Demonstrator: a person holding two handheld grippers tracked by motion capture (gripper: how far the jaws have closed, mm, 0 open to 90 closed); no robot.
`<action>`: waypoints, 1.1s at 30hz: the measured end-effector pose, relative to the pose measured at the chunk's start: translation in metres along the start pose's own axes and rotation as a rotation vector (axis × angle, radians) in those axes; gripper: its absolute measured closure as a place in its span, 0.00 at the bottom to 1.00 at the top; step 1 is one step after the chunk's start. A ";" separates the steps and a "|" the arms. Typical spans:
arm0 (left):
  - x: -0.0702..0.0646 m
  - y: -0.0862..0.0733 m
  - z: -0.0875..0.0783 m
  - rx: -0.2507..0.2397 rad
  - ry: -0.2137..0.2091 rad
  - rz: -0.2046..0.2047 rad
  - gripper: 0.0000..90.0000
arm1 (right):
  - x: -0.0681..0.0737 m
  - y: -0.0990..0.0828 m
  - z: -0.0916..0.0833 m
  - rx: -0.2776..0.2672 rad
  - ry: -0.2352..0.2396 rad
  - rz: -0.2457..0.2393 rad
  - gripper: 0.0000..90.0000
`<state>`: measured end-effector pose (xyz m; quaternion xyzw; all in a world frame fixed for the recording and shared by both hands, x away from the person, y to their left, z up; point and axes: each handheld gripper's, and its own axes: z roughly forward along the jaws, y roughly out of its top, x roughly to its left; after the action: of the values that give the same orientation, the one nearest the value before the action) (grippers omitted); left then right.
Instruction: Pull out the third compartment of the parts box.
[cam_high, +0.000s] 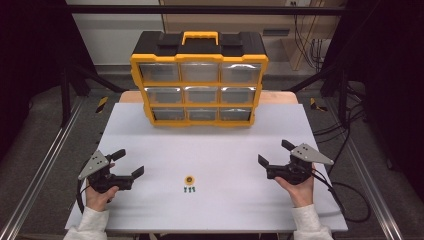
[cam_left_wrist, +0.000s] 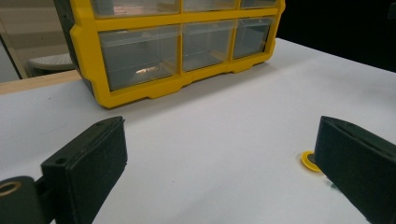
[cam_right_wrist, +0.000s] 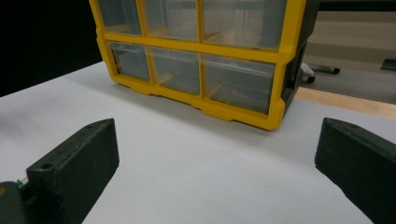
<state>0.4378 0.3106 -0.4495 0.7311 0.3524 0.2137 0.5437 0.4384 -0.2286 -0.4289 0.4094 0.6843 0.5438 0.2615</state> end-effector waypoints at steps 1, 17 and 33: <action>0.000 0.000 0.000 0.000 0.000 0.000 0.03 | 0.002 0.002 0.002 0.003 -0.006 -0.010 0.01; 0.001 -0.001 0.000 0.002 0.005 -0.003 0.03 | 0.028 0.044 0.035 0.065 -0.060 -0.196 0.01; 0.002 -0.002 0.000 0.010 0.007 -0.002 0.03 | 0.037 0.086 0.052 0.098 -0.123 -0.379 0.02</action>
<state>0.4389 0.3119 -0.4514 0.7327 0.3563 0.2141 0.5389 0.4847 -0.1635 -0.3579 0.3182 0.7573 0.4251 0.3802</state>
